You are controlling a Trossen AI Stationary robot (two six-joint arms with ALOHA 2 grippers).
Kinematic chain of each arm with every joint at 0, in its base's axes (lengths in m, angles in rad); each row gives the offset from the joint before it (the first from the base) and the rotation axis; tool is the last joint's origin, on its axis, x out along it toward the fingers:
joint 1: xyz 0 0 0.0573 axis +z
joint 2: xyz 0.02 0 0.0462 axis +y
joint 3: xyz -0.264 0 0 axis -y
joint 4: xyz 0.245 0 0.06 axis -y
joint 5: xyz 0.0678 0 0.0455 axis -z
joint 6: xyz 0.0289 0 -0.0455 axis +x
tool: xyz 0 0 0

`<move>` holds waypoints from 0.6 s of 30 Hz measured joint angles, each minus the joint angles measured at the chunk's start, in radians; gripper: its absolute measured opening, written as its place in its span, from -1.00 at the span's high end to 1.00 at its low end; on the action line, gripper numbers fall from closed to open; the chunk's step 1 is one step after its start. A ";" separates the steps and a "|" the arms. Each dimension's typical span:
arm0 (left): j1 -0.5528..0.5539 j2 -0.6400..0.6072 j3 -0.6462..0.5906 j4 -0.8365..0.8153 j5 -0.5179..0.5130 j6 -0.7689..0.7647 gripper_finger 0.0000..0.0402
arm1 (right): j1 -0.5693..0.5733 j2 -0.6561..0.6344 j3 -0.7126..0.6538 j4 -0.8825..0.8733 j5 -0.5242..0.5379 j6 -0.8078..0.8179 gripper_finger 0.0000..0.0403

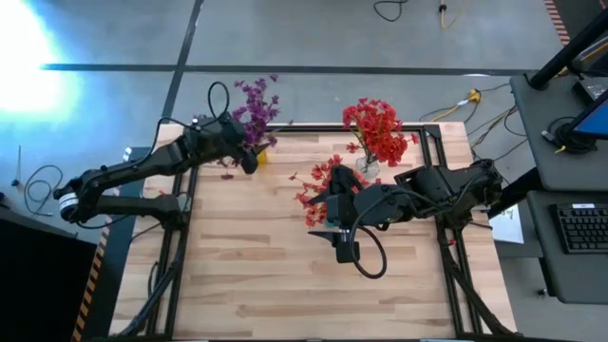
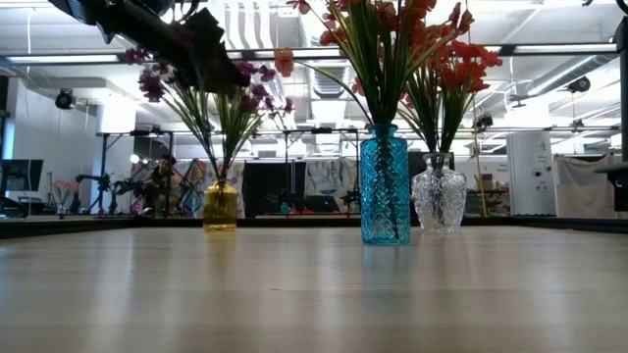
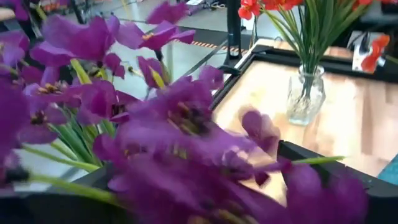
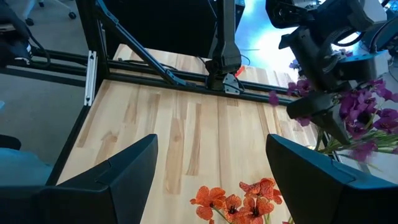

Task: Sort flowers into vase by color
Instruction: Put the violet flowers into the yellow vase

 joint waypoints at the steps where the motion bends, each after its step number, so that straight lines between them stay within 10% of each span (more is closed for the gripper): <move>1: 0.000 0.000 0.000 0.000 0.000 -0.020 -0.56 | 0.000 0.000 0.000 0.000 0.000 0.000 -0.45; 18: 0.002 -0.008 0.000 0.087 -0.008 -0.347 -0.56 | 0.000 0.000 0.000 0.000 0.000 0.011 -0.45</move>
